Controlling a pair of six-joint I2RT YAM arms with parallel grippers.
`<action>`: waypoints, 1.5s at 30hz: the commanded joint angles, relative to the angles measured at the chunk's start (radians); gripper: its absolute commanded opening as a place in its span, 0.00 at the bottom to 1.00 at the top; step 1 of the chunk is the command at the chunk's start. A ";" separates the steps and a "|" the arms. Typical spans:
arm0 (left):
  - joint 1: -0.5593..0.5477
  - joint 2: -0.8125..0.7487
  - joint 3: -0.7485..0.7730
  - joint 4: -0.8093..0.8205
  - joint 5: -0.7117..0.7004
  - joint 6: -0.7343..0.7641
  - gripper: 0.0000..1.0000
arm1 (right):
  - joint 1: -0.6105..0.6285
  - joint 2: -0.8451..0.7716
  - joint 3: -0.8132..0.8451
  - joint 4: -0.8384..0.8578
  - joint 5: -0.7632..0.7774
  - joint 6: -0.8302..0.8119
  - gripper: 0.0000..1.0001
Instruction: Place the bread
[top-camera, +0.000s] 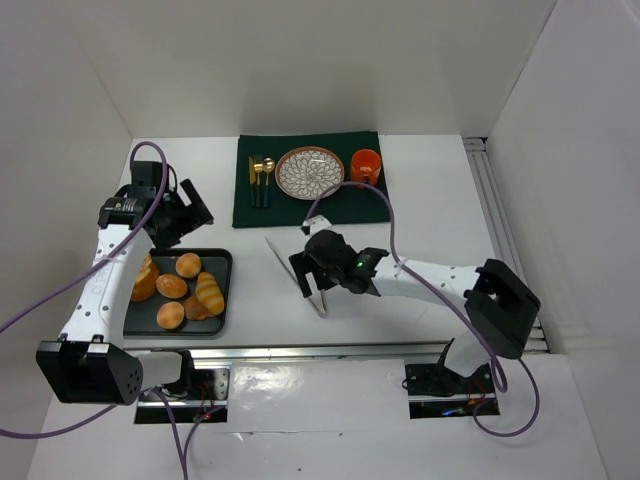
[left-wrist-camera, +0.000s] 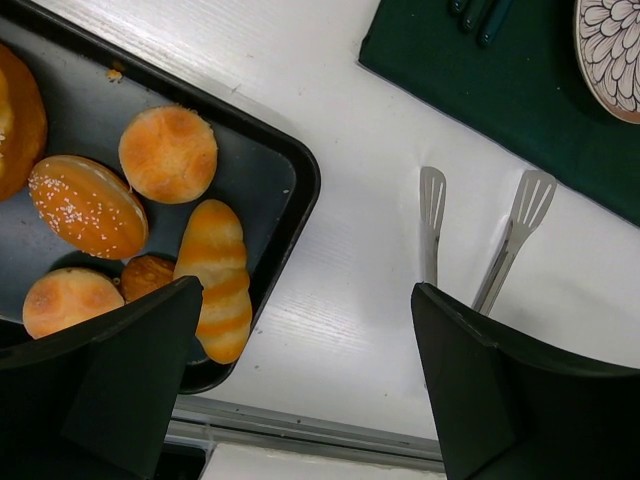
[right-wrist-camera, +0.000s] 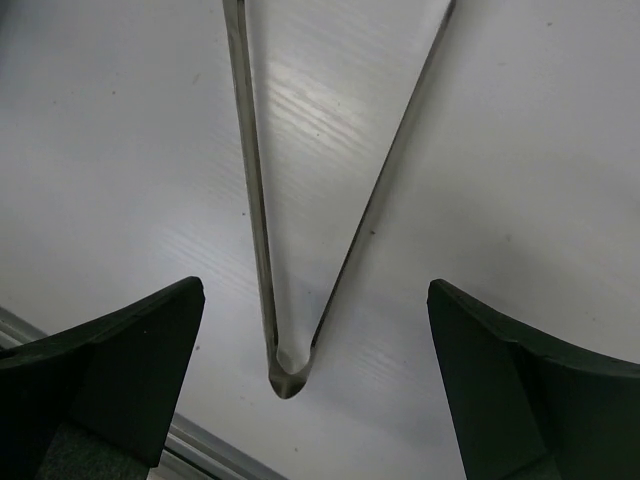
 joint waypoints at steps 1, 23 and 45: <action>0.008 -0.029 -0.003 0.015 0.016 0.016 0.99 | 0.029 0.065 -0.004 0.068 -0.045 -0.073 1.00; 0.008 -0.040 0.024 0.006 0.036 0.016 0.99 | 0.046 0.345 0.140 0.226 0.124 -0.131 0.63; 0.144 -0.089 0.211 -0.107 -0.165 0.022 0.99 | 0.180 0.232 0.563 -0.234 -0.246 -0.157 0.33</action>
